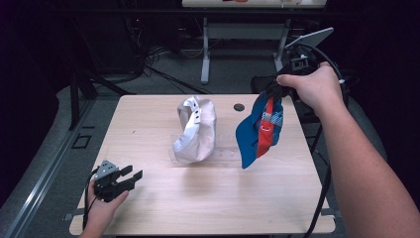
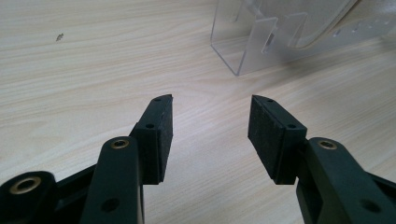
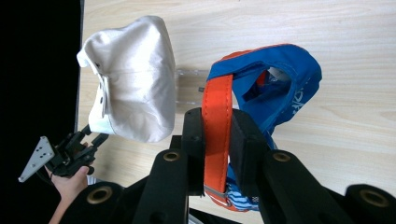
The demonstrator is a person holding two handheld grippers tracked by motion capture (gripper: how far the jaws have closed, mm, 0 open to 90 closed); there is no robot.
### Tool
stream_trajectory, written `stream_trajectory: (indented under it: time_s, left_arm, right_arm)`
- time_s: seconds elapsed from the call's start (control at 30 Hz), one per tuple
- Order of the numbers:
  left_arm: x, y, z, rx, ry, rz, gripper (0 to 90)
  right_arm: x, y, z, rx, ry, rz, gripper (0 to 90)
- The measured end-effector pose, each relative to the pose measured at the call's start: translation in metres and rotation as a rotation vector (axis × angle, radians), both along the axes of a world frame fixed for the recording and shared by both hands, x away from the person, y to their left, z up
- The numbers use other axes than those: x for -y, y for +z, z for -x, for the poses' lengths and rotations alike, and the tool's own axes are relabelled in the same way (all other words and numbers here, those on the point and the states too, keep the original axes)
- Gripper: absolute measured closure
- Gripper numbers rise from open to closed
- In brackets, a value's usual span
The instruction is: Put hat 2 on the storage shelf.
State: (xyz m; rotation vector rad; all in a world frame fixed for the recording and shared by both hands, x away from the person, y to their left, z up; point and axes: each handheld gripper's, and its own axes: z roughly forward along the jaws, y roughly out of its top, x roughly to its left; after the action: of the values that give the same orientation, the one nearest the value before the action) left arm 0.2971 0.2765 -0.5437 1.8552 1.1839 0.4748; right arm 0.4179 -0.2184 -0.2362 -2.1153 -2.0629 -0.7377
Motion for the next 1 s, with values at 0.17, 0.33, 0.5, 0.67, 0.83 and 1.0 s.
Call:
stream_trajectory:
  time_s: [0.17,0.33,0.5,0.67,0.83,1.0]
  left_arm:
    - [0.000,0.000,0.000,0.000,0.000,-0.003,50.6]
    - [0.001,0.000,0.000,0.001,-0.002,-0.001,50.7]
    - [0.001,-0.001,-0.001,-0.003,-0.002,-0.008,50.7]
    - [0.001,-0.001,-0.002,-0.004,-0.004,-0.005,50.7]
    - [0.001,-0.001,-0.001,-0.002,-0.005,-0.005,50.7]
    - [0.001,-0.001,-0.002,-0.003,-0.006,-0.005,50.6]
  right_arm:
    - [0.000,0.006,-0.003,0.007,-0.012,-0.001,77.4]
    - [0.001,0.006,-0.008,0.023,-0.034,-0.006,77.4]
    - [-0.004,0.008,-0.014,0.030,-0.048,-0.006,77.4]
    - [-0.010,0.008,-0.019,0.034,-0.056,-0.017,77.4]
    - [-0.017,0.005,-0.023,0.015,-0.041,-0.012,77.4]
    - [-0.022,-0.001,-0.028,0.002,-0.044,-0.001,77.4]
